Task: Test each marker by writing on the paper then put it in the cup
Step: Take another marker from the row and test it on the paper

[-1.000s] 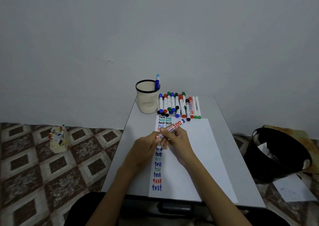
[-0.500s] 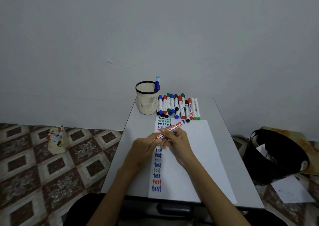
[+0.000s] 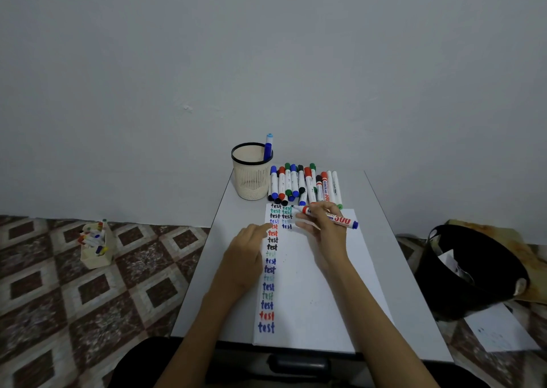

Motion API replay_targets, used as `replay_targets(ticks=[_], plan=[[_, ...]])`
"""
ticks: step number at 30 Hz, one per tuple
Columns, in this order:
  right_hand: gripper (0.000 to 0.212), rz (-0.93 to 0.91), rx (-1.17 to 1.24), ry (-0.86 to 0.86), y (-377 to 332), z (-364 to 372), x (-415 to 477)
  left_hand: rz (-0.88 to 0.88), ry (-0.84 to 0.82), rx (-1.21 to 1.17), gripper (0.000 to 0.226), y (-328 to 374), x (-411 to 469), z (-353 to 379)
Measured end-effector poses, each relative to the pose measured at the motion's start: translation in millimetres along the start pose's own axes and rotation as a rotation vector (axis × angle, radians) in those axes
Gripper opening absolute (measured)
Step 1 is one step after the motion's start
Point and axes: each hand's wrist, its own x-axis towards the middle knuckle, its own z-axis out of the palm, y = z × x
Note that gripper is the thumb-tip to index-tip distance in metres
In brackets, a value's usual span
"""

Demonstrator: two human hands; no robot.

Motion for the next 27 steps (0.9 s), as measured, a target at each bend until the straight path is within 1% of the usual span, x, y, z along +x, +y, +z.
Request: replay_targets(ticks=[1,4,6,9,12,13,16,19,23,27], plan=[[0.015,0.01,-0.017,-0.019,1,1,3,-0.012,-0.006,-0.008,0.066,0,0,0],[0.017,0.014,-0.112,-0.076,3,7,9,-0.05,-0.036,0.004,0.048,-6,-3,1],[0.014,0.013,-0.174,-0.105,5,12,16,-0.073,-0.066,-0.013,0.047,-8,-3,2],[0.027,0.0,-0.245,-0.105,11,20,24,-0.09,-0.079,-0.034,0.038,-11,-2,3],[0.03,-0.01,-0.354,-0.104,18,22,29,-0.07,-0.068,-0.023,0.023,-18,-1,7],[0.032,-0.018,-0.386,-0.105,20,21,30,-0.064,-0.07,-0.019,0.022,-19,-1,7],[0.033,-0.058,-0.483,-0.111,25,19,33,-0.052,-0.066,-0.024,0.032,-20,-1,9],[0.032,-0.091,-0.565,-0.11,27,17,34,-0.055,-0.059,-0.025,0.021,-23,-1,11],[0.025,-0.102,-0.614,-0.126,31,17,35,-0.058,-0.048,-0.027,0.021,-27,-3,15],[0.024,-0.118,-0.613,-0.144,31,16,35,-0.066,-0.039,-0.028,0.021,-29,-3,17]])
